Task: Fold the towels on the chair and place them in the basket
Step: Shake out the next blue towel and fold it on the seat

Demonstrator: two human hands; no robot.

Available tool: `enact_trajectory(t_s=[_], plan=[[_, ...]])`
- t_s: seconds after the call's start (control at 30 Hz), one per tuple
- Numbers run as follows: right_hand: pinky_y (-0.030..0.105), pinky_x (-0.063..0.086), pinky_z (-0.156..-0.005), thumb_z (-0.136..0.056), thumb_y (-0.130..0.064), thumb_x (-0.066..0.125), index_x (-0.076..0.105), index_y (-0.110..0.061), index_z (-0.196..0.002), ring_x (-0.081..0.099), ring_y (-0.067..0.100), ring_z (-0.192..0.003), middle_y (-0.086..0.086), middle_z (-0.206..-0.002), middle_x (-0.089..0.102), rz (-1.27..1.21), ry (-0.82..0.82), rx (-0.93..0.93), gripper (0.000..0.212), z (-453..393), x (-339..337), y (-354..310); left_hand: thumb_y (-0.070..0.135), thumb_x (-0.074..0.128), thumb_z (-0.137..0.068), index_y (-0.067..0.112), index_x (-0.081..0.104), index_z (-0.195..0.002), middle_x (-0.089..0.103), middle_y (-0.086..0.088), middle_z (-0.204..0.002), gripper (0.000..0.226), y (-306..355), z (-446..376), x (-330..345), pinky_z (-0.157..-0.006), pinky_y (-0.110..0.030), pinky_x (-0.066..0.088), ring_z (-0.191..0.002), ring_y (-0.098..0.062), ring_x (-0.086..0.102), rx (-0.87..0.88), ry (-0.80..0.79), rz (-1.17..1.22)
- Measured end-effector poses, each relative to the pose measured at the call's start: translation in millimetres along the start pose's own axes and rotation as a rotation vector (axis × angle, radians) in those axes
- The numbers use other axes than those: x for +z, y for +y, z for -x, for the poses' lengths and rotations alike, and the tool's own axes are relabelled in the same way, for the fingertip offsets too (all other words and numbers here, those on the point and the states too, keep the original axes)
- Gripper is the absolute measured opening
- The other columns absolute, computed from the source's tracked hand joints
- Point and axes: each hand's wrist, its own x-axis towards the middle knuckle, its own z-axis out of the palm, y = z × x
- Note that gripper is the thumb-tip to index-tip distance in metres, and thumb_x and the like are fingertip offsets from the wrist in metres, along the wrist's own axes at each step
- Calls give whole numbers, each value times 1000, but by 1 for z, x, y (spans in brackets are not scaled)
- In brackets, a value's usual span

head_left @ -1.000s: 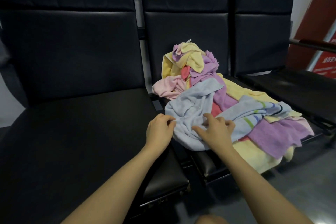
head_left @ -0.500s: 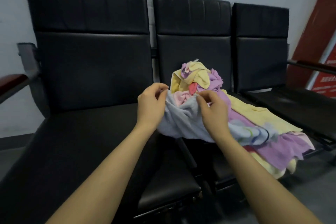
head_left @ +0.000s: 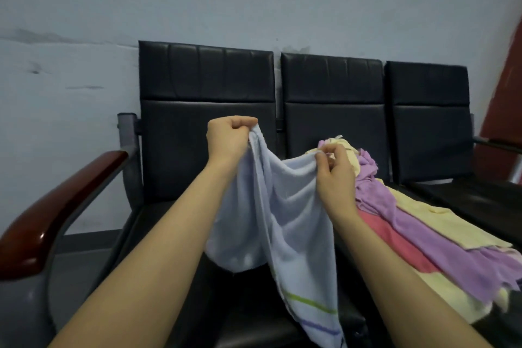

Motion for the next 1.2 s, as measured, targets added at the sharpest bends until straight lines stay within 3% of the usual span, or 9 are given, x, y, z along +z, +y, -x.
enact_trajectory(t_s=[0.2, 0.27, 0.33, 0.4, 0.57, 0.67, 0.87, 1.07, 1.2], plan=[[3, 36, -78, -88, -2, 61, 65, -7, -91, 52, -12, -83, -5, -81, 60, 171, 53, -190, 7, 10, 8, -26, 2, 49, -94, 14, 68, -113, 61, 1, -121, 30, 2, 1, -48, -90, -18, 42, -108, -9, 54, 130, -15, -257], [25, 43, -91, -86, -1, 61, 66, -10, -91, 56, 3, -86, 2, -90, 64, 269, -10, -246, 11, 22, 15, -14, 6, 51, -95, 14, 66, -118, 60, -2, -127, 29, -14, 10, -58, -91, -19, 39, -118, -14, 53, 59, -69, -340], [37, 36, -89, -85, -2, 62, 66, -12, -91, 58, 19, -90, 2, -95, 63, 389, -129, -285, 12, 42, 25, 5, 9, 52, -94, 13, 64, -122, 59, -4, -129, 30, -39, 24, -66, -90, -18, 37, -121, -17, 52, -35, -117, -392], [28, 20, -79, -82, -5, 63, 67, -13, -90, 59, 25, -90, 4, -94, 62, 501, -275, -323, 12, 70, 36, 22, 10, 54, -94, 12, 62, -124, 58, -5, -130, 31, -65, 43, -75, -94, -20, 39, -122, -18, 52, -96, -152, -416], [31, 10, -68, -85, -51, 35, 71, -31, -85, 56, 24, -85, -4, -90, 59, 740, -699, -504, 42, 134, 51, 58, 15, 55, -94, 11, 61, -125, 58, -3, -130, 32, -119, 88, -98, -99, -23, 38, -123, -17, 51, -190, -183, -451], [32, 12, -75, -85, -59, 18, 68, -37, -106, 52, 15, -98, -11, -99, 61, 631, -851, -412, 58, 154, 46, 72, 16, 56, -94, 9, 64, -121, 59, -5, -124, 29, -139, 106, -102, -96, -21, 39, -117, -18, 54, -205, -202, -481], [30, 23, -83, -89, -38, 44, 67, -26, -103, 55, 6, -85, -11, -89, 62, 341, -384, -69, 29, 149, 31, 87, 35, 56, -93, 17, 70, -111, 58, -1, -119, 29, -161, 130, -76, -104, -38, 36, -114, -22, 53, -151, -256, -631], [38, 28, -99, -94, -28, 56, 65, -31, -109, 51, 12, -109, -12, -116, 59, 419, -570, 166, 17, 129, 24, 105, 60, 48, -88, 19, 69, -107, 56, 3, -118, 50, -164, 132, -25, -102, -36, 25, -119, -20, 44, -95, -239, -932], [35, 24, -105, -92, -34, 59, 65, -40, -97, 48, 7, -114, -18, -112, 60, 357, -677, 238, 9, 123, 30, 107, 38, 48, -93, 19, 70, -100, 60, -1, -111, 30, -171, 129, -18, -92, -34, 25, -110, -23, 48, -41, -227, -981]])
